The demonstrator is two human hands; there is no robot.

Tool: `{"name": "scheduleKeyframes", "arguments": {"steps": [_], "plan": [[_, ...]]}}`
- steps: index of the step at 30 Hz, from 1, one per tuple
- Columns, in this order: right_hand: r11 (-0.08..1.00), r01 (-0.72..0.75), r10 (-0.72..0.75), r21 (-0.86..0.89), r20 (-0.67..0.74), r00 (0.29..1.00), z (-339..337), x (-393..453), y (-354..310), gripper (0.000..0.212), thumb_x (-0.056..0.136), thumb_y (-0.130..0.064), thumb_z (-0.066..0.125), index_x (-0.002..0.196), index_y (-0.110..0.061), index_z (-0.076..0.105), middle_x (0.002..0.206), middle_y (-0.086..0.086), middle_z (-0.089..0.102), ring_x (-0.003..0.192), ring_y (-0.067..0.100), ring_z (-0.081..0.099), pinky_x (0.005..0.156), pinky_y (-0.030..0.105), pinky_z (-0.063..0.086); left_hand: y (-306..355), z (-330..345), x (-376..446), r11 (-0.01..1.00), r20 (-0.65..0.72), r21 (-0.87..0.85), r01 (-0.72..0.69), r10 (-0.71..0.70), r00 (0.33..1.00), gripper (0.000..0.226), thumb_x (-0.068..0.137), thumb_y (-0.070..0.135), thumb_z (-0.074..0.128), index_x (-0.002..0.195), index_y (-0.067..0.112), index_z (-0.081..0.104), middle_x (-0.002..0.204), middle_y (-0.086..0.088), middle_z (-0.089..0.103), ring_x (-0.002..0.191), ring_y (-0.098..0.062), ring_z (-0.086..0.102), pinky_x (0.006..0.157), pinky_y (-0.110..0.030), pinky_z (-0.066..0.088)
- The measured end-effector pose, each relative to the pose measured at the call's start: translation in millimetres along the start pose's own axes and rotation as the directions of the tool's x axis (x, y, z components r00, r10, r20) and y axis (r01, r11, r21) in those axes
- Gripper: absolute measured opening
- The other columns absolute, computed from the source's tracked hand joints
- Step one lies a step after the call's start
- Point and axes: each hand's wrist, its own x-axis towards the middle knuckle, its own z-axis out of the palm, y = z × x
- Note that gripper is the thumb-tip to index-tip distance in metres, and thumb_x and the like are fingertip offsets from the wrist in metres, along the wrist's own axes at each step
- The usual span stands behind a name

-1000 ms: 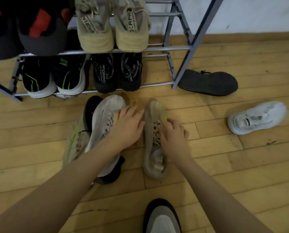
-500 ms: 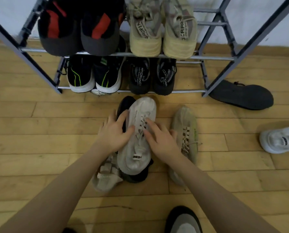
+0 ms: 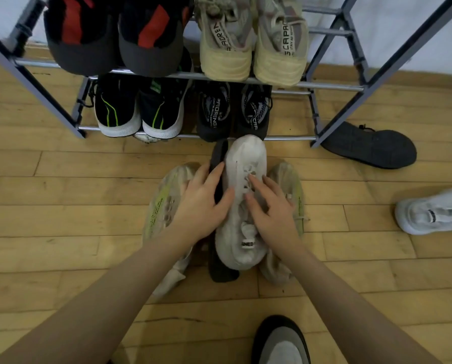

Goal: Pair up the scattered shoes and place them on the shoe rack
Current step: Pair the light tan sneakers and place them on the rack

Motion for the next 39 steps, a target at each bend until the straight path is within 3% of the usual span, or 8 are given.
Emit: {"name": "scheduleKeyframes", "arguments": {"steps": [6,11,14,19,24,31,36,39], "plan": [[0.994,-0.091,0.094,-0.064,0.042,0.995,-13.9,-1.3,13.9,0.039,0.099,-0.038,0.032,0.136,-0.036,0.044,0.143,-0.010,0.044,0.131,0.009,0.036,0.112,0.040,0.014,-1.3,21.0,-0.6,0.967,0.074,0.237,-0.091,0.076,0.994,0.061,0.096,0.040,0.033,0.147,0.035,-0.001,0.155,0.002,0.019,0.134,-0.026,0.032,0.108,-0.044,0.018],[0.971,0.103,-0.105,-0.214,0.001,0.994,-10.1,-8.9,-12.2,0.050,0.092,-0.052,0.026,0.139,-0.039,0.036,0.148,-0.008,0.036,0.133,0.013,0.031,0.107,0.038,0.012,-20.7,9.9,-10.6,0.989,0.010,0.141,-0.035,0.034,0.999,0.056,0.096,0.044,0.028,0.145,0.041,0.001,0.155,0.005,0.018,0.138,-0.025,0.023,0.108,-0.044,0.014],[0.909,0.258,-0.249,-0.328,0.070,0.966,4.4,-4.8,-36.9,0.049,0.093,-0.052,0.029,0.138,-0.036,0.040,0.145,-0.006,0.040,0.132,0.017,0.033,0.104,0.037,0.013,-46.3,-3.2,-23.5,0.961,-0.023,0.266,0.072,-0.068,0.997,0.057,0.094,0.049,0.029,0.145,0.041,0.006,0.157,-0.003,0.012,0.138,-0.033,0.019,0.108,-0.049,0.016],[0.734,0.383,-0.316,-0.561,0.217,0.924,34.0,11.0,-53.7,0.041,0.095,-0.045,0.037,0.134,-0.034,0.046,0.142,-0.005,0.044,0.125,0.028,0.033,0.101,0.043,0.017,-79.3,-9.4,-46.2,0.888,0.031,0.432,0.157,-0.189,0.982,0.082,0.079,0.069,0.040,0.144,0.042,-0.003,0.154,-0.019,0.007,0.133,-0.042,0.024,0.105,-0.053,0.023],[0.718,0.334,-0.285,-0.610,0.180,0.942,41.1,14.5,-54.7,0.041,0.094,-0.043,0.039,0.134,-0.037,0.045,0.145,-0.008,0.040,0.121,0.028,0.033,0.101,0.043,0.022,-79.8,1.3,-47.2,0.841,0.034,0.508,0.185,-0.234,0.972,0.104,0.067,0.073,0.054,0.141,0.044,-0.013,0.152,-0.019,-0.001,0.127,-0.046,0.027,0.098,-0.054,0.031],[0.750,0.363,-0.378,-0.552,0.092,0.921,24.0,8.6,-46.6,0.040,0.093,-0.035,0.045,0.132,-0.027,0.052,0.142,-0.001,0.046,0.126,0.024,0.043,0.101,0.041,0.019,-74.7,-17.6,-48.4,0.931,-0.041,0.287,0.227,-0.224,0.974,0.086,0.074,0.050,0.063,0.142,0.047,0.012,0.152,-0.015,0.014,0.122,-0.045,0.034,0.093,-0.050,0.040],[0.825,0.181,-0.142,-0.535,0.112,0.983,16.0,-1.9,-26.8,0.049,0.096,-0.050,0.034,0.143,-0.041,0.029,0.157,-0.004,0.015,0.144,0.029,0.009,0.111,0.047,0.005,-50.1,-42.8,-46.0,0.968,-0.120,0.218,0.126,-0.101,0.988,0.073,0.077,0.055,0.061,0.140,0.049,0.023,0.152,-0.018,0.019,0.123,-0.047,0.034,0.090,-0.052,0.042],[0.894,0.165,-0.096,-0.415,0.182,0.979,20.5,-3.9,-25.6,0.052,0.096,-0.053,0.024,0.146,-0.042,0.016,0.158,-0.006,0.008,0.145,0.025,0.006,0.114,0.046,0.002,-37.3,-54.3,-43.6,0.959,-0.139,0.263,0.102,-0.067,0.988,0.067,0.079,0.056,0.059,0.138,0.048,0.029,0.152,-0.019,0.020,0.123,-0.047,0.036,0.091,-0.052,0.042]]}}
